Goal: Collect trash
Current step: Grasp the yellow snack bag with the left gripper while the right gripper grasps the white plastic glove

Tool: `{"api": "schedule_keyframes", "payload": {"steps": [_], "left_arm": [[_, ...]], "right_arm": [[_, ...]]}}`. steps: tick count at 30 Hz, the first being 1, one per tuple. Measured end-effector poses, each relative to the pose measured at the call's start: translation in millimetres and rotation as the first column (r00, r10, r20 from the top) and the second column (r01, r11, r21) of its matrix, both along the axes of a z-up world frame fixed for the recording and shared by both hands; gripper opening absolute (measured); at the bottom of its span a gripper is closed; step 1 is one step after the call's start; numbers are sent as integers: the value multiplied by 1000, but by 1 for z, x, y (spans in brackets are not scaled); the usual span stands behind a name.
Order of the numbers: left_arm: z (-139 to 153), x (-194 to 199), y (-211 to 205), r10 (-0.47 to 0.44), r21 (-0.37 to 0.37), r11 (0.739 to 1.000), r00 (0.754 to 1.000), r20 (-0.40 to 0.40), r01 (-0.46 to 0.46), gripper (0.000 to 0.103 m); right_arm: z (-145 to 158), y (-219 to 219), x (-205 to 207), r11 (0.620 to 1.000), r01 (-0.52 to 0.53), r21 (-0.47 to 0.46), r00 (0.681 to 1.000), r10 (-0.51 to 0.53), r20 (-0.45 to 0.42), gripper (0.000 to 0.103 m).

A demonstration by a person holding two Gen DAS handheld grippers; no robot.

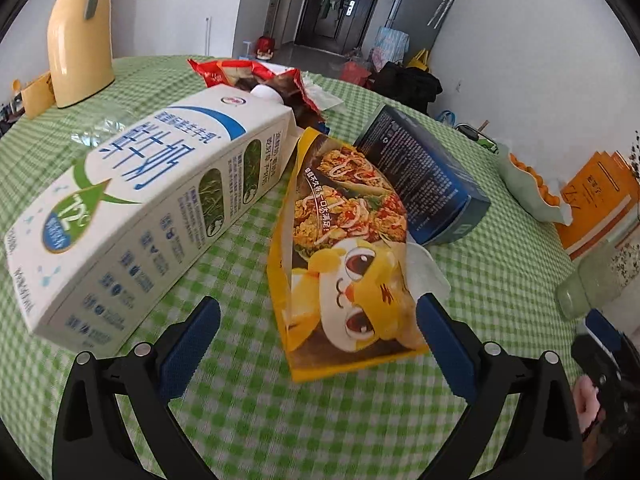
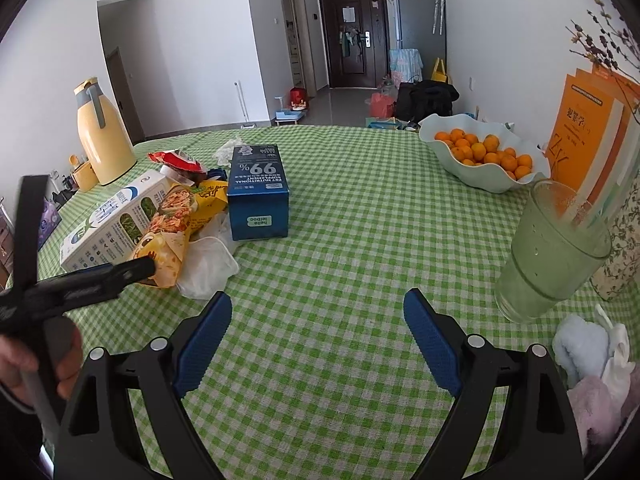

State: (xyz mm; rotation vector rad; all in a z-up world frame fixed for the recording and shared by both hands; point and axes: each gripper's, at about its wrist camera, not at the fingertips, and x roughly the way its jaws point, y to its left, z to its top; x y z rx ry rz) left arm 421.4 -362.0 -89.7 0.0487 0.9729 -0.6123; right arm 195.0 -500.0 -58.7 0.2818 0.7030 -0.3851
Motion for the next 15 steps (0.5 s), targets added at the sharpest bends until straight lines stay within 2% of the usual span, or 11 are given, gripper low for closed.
{"api": "schedule_keyframes", "payload": {"steps": [1, 2, 3, 4, 5, 6, 7, 8, 12, 15], "left_arm": [[-4, 5, -4, -1, -9, 1000, 1000, -9, 1, 84], [-6, 8, -8, -16, -17, 1000, 1000, -13, 15, 64], [-7, 9, -9, -22, -13, 1000, 1000, -13, 22, 63], [-4, 6, -8, -46, -26, 999, 999, 1, 46, 49], [1, 1, -5, -61, -32, 998, 998, 22, 62, 28], [8, -5, 1, -63, -41, 997, 997, 50, 65, 23], [18, -11, 10, -66, -66, 995, 995, 74, 71, 14], [28, -18, 19, -79, -94, 992, 992, 98, 88, 8], [67, -40, 54, -86, -150, 982, 979, 186, 114, 6], [97, -59, 88, -60, -156, 982, 961, 269, 105, 5]], "right_arm": [[-1, 0, 0, 1000, 1, 1, 1000, -1, -2, 84], [-3, 0, 0, 1000, 0, 2, 1000, 0, -8, 84], [-4, 0, 0, 1000, -2, 3, 1000, 2, -12, 84], [-6, 1, 1, 1000, -3, 4, 1000, 3, -17, 84], [-7, 2, 2, 1000, -6, 6, 1000, 6, -20, 84], [-8, 3, 3, 1000, -16, 10, 1000, 16, -22, 84], [-9, 6, 6, 1000, -28, 14, 999, 29, -23, 84], [-10, 9, 10, 999, -49, 23, 999, 50, -20, 84], [-13, 24, 34, 985, -154, 74, 988, 154, 5, 84], [-16, 33, 65, 979, -181, 92, 983, 183, -4, 84]]}}
